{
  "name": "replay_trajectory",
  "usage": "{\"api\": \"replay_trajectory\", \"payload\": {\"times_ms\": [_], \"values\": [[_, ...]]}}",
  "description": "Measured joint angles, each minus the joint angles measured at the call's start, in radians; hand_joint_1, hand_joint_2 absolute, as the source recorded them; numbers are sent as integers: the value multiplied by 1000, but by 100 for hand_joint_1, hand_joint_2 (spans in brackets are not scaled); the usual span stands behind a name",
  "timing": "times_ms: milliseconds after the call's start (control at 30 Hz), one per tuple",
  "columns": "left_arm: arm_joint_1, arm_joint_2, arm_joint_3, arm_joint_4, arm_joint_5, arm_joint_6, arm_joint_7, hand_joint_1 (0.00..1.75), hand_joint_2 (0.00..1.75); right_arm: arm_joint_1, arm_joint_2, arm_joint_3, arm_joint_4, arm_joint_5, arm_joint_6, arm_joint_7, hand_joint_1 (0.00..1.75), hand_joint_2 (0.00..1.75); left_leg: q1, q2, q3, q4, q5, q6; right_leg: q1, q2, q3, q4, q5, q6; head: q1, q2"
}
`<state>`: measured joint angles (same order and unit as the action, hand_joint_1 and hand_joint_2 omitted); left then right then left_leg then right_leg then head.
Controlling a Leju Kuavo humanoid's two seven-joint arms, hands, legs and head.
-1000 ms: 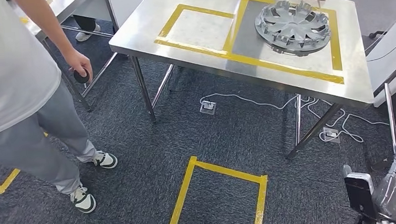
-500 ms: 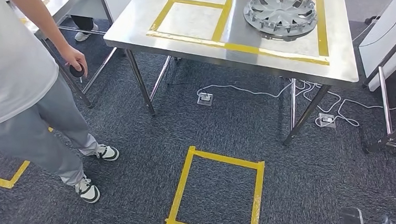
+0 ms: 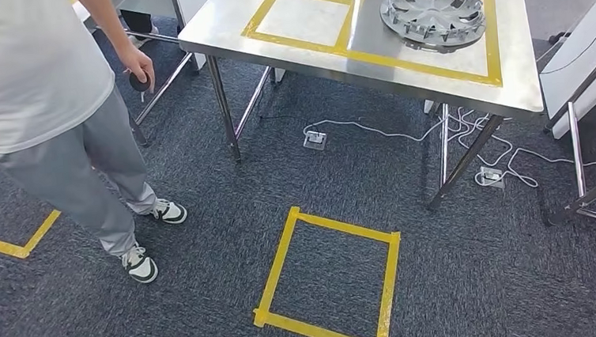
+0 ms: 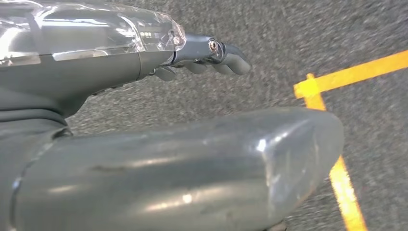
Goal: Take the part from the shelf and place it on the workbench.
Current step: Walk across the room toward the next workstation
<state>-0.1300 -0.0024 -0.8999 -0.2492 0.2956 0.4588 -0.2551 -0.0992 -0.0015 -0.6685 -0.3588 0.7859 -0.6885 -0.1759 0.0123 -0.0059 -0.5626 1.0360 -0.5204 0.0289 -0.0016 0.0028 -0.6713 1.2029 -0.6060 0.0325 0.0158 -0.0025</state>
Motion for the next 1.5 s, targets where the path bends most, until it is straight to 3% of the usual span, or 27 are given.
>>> {"api": "replay_trajectory", "payload": {"times_ms": [33,100,167,233,267,333,400,467,533,567,633,667,700,767,800,867,900,967,1033,1067,1133,1200,1267,1300,1400,1433,1500], "values": [[0,0,-3,0,-2,-2,2,0,0,-3,1,-3,18,16,12,42,0,175,-1,0,-15,1,12,0,-2,0,-1,55,-30,3,1,0],[-1,0,-8,0,-9,-9,8,0,0,-9,2,-6,52,40,56,135,0,175,-3,2,-45,1,35,-2,-5,0,28,91,-16,1,2,0],[-4,-2,-16,0,-16,-19,17,0,0,-14,1,-6,77,64,120,240,0,175,-4,3,-71,1,58,-5,-3,0,111,0,40,-10,2,0],[-7,-6,-25,0,-23,-27,23,0,0,-22,0,-6,94,82,182,333,0,175,-5,5,-86,1,79,-14,4,0,213,-156,46,-26,2,0],[-10,-8,-30,-1,-27,-30,25,0,0,-25,-1,-6,101,88,205,362,0,175,-3,6,-90,-1,89,-20,8,1,244,-211,36,-31,2,0],[-13,-12,-37,-1,-32,-33,29,0,0,-27,-2,-6,114,95,234,386,0,175,2,10,-95,-13,115,-35,17,2,257,-255,37,-39,3,0],[-12,-14,-45,0,-34,-34,30,0,0,-26,1,-6,125,93,249,380,0,87,5,10,-103,-13,98,-45,17,-3,243,-269,70,-49,4,0],[-12,-14,-51,0,-34,-34,30,0,0,-26,6,-6,135,88,259,370,0,0,4,7,-121,54,0,-49,13,-7,215,-275,102,-58,0,0],[-13,-13,-56,0,-36,-34,29,0,0,-25,10,-6,142,83,267,362,0,0,4,5,-134,172,-91,-52,14,-8,175,-260,124,-61,-4,0],[-13,-12,-57,0,-38,-34,29,0,0,-25,12,-6,146,80,269,358,0,0,3,5,-131,219,-97,-54,15,-8,152,-249,133,-61,-5,0],[-13,-11,-61,0,-42,-34,28,0,0,-25,15,-7,152,74,273,348,0,0,3,6,-93,241,-47,-56,14,-10,103,-223,150,-58,-6,0],[-14,-10,-63,0,-43,-34,28,0,0,-26,16,-7,154,69,274,342,0,0,3,5,-54,211,-21,-56,14,-10,79,-208,157,-55,-6,0],[-16,-10,-65,0,-43,-34,27,0,0,-26,16,-8,156,65,275,336,0,0,3,4,-3,154,-20,-56,14,-10,59,-193,163,-51,-7,0],[-20,-9,-69,0,-43,-34,27,0,0,-27,17,-11,159,53,276,325,0,0,1,2,82,36,-62,-48,15,-9,34,-169,175,-42,-9,0],[-21,-9,-71,0,-42,-33,27,0,0,-27,17,-12,160,46,276,319,0,0,-2,0,101,1,-82,-41,15,-8,29,-164,183,-37,-9,0],[-21,-8,-74,0,-41,-34,28,0,0,-25,16,-17,163,32,274,312,0,0,-4,1,92,-11,-72,-23,12,-5,25,-165,197,-28,-9,0],[-20,-8,-76,0,-40,-35,28,0,0,-23,15,-21,164,26,272,310,0,0,-3,1,81,-12,-60,-15,10,-4,20,-160,182,-22,-8,0],[-20,-8,-78,0,-40,-35,28,0,0,-21,14,-28,168,22,271,309,0,0,0,1,51,-13,-32,-3,4,-3,6,-99,92,-7,-3,0],[-20,-8,-78,0,-40,-33,29,0,0,-24,13,-32,170,22,271,308,0,0,-1,0,16,-13,-5,0,0,-3,-4,17,-5,3,1,0],[-20,-8,-78,0,-39,-31,32,0,0,-26,13,-33,171,22,271,308,0,0,-1,0,-1,-12,8,0,-1,-3,-4,70,-17,5,2,0],[-19,-8,-78,0,-39,-29,40,0,0,-27,13,-36,172,23,275,307,0,0,-2,3,-36,-12,34,-3,-2,-3,21,106,33,3,3,0],[-19,-8,-78,0,-39,-29,45,0,0,-29,12,-37,174,32,285,307,0,0,-2,5,-63,-12,58,-8,1,-2,106,10,84,-9,4,0],[-20,-10,-78,0,-39,-31,47,0,0,-32,11,-37,176,44,296,308,0,0,-3,5,-75,-12,77,-19,6,4,215,-153,62,-27,4,0],[-22,-11,-79,0,-39,-32,49,0,0,-34,10,-37,177,51,299,309,0,0,-3,4,-79,-12,86,-25,9,6,248,-209,42,-34,4,0],[-23,-13,-79,0,-38,-36,52,0,0,-34,10,-37,179,70,301,314,0,0,-2,1,-94,-10,99,-43,10,-3,258,-260,38,-46,6,0],[-21,-13,-79,0,-38,-37,54,0,0,-32,10,-37,179,74,301,316,0,0,-2,0,-102,8,76,-46,8,-11,253,-266,46,-51,5,0],[-19,-12,-79,0,-37,-39,55,0,0,-28,11,-37,181,77,302,317,0,0,-1,1,-130,97,-12,-51,7,-29,240,-269,63,-60,2,0]]}}
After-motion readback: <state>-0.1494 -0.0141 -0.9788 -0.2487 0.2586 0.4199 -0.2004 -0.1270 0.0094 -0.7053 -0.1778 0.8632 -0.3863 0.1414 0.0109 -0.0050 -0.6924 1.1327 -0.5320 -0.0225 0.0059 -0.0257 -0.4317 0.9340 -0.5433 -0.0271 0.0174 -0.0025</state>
